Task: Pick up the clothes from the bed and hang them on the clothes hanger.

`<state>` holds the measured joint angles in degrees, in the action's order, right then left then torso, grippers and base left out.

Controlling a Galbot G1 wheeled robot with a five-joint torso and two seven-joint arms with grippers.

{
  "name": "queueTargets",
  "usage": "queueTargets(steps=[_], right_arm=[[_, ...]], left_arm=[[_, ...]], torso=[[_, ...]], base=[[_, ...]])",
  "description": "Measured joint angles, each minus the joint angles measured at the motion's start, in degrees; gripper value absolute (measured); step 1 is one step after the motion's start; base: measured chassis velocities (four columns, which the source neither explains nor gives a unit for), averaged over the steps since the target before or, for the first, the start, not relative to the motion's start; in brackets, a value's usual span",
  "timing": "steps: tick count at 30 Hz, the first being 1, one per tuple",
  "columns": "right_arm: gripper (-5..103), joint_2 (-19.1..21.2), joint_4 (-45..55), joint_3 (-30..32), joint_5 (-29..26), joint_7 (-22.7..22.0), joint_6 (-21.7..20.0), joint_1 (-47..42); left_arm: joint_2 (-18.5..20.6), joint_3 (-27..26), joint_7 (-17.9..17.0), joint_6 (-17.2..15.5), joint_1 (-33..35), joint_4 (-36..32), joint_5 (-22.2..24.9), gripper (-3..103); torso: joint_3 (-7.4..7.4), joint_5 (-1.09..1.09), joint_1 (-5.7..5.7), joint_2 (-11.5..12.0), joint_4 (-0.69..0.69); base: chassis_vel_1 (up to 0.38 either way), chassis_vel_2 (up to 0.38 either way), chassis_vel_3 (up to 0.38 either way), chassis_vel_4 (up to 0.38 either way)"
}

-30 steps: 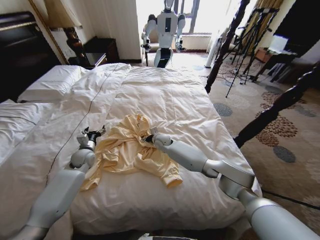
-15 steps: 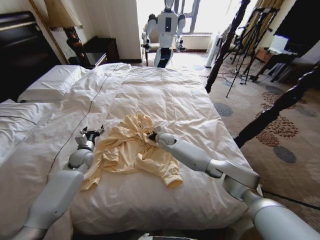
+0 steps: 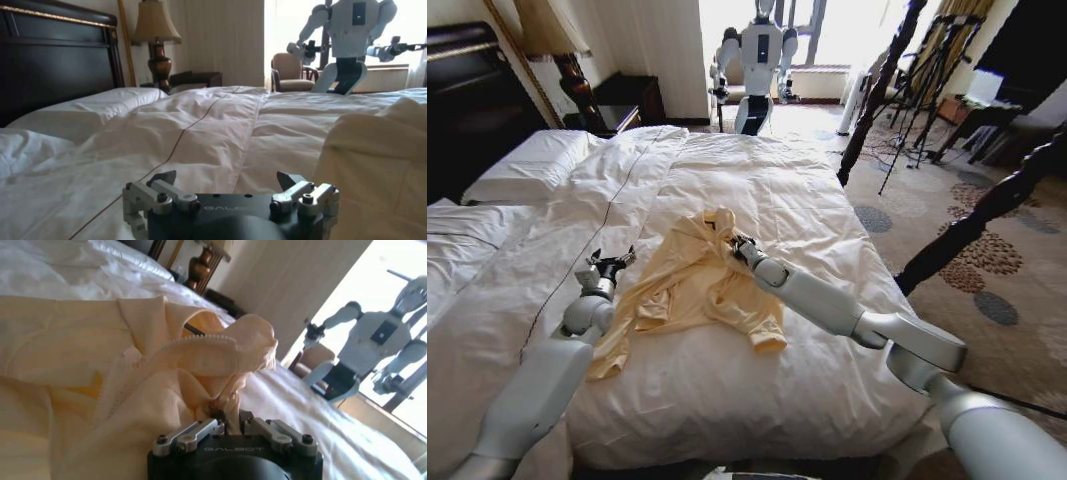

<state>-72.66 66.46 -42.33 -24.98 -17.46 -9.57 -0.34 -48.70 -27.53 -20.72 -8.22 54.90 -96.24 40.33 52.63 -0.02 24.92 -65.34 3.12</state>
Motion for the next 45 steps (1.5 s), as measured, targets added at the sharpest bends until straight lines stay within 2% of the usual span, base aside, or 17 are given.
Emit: queueTargets(steps=[4, 6, 11, 14, 15, 18, 19, 23, 30, 36, 43, 45], right_arm=[[5, 2.0, 2.7, 0.4, 3.8, -1.0, 2.9, 3.0], [5, 2.8, 4.1, 0.5, 3.9, -0.8, 3.6, 4.2], [5, 6.7, 10.2, 0.7, -1.1, 1.9, 4.4, 9.0], [5, 10.4, 14.9, 0.4, -7.6, 5.2, 5.7, 12.9], [5, 10.4, 14.9, 0.4, -7.6, 5.2, 5.7, 12.9], [5, 13.7, 16.3, 0.3, -9.5, 9.2, 9.2, 16.9], [5, 13.7, 16.3, 0.3, -9.5, 9.2, 9.2, 16.9], [5, 17.8, 12.7, 1.0, -4.9, 17.4, 16.0, 24.7], [5, 22.8, 13.0, 0.2, -3.0, 23.4, 19.2, 30.7], [5, 25.8, 15.8, -0.1, -6.0, 22.4, 19.7, 30.4], [5, 29.2, 20.8, -0.2, -10.5, 21.2, 19.6, 31.5], [5, 29.6, 21.1, -0.3, -10.8, 21.3, 19.5, 32.0]], left_arm=[[0.1, -1.3, 0.0, 0.0, 0.8, -1.0, 0.1, 100], [0.3, -1.7, 0.0, 0.0, 0.9, -1.2, 0.1, 100], [1.5, -3.5, 1.1, 1.3, 0.7, -2.6, 0.4, 100], [3.4, -4.9, 3.3, 1.7, -1.0, -4.3, 1.6, 100], [3.4, -4.9, 3.3, 1.7, -1.0, -4.3, 1.6, 100], [5.6, -6.1, 5.4, 1.4, -2.8, -6.6, 3.4, 100], [5.6, -6.1, 5.4, 1.4, -2.8, -6.6, 3.4, 100], [8.9, -7.7, 6.5, -0.3, -4.9, -10.4, 5.9, 100], [9.8, -8.9, 6.2, -1.7, -4.4, -14.3, 7.0, 100], [10.7, -8.9, 7.2, -2.2, -3.8, -16.8, 7.8, 100], [14.2, -2.1, 8.0, -2.8, -9.6, -16.7, 9.5, 100], [14.4, -1.5, 8.0, -3.1, -10.3, -16.7, 9.7, 100]], torso=[[0.0, 0.0, 0.0, 0.0, 0.0], [0.0, 0.0, -0.01, 0.0, 0.0], [0.0, -0.01, -0.01, 0.0, -0.01], [-0.01, 0.01, -0.01, 0.0, -0.01], [-0.01, 0.01, -0.01, 0.0, -0.01], [-0.01, 0.01, -0.01, 0.0, 0.0], [-0.01, 0.01, -0.01, 0.0, 0.0], [-0.01, 0.02, -0.01, 0.0, 0.0], [-0.01, -0.01, -0.01, 0.0, 0.0], [-0.01, 0.01, -0.01, 0.0, -0.01], [-0.01, 0.0, -0.01, 0.0, 0.0], [-0.01, -0.01, -0.01, 0.0, 0.0]], base=[[0.0, 0.0, 0.0, 0.0], [0.0, 0.0, 0.0, 0.0], [0.0, 0.0, 0.0, 0.0], [0.0, 0.0, 0.0, 0.0], [0.0, 0.0, 0.0, 0.0], [0.0, 0.0, 0.0, 0.0], [0.0, 0.0, 0.0, 0.0], [0.0, 0.0, 0.0, 0.0], [0.0, 0.0, 0.0, 0.0], [0.0, 0.0, 0.0, 0.0], [0.0, 0.0, 0.0, 0.0], [0.0, 0.0, 0.0, 0.0]])
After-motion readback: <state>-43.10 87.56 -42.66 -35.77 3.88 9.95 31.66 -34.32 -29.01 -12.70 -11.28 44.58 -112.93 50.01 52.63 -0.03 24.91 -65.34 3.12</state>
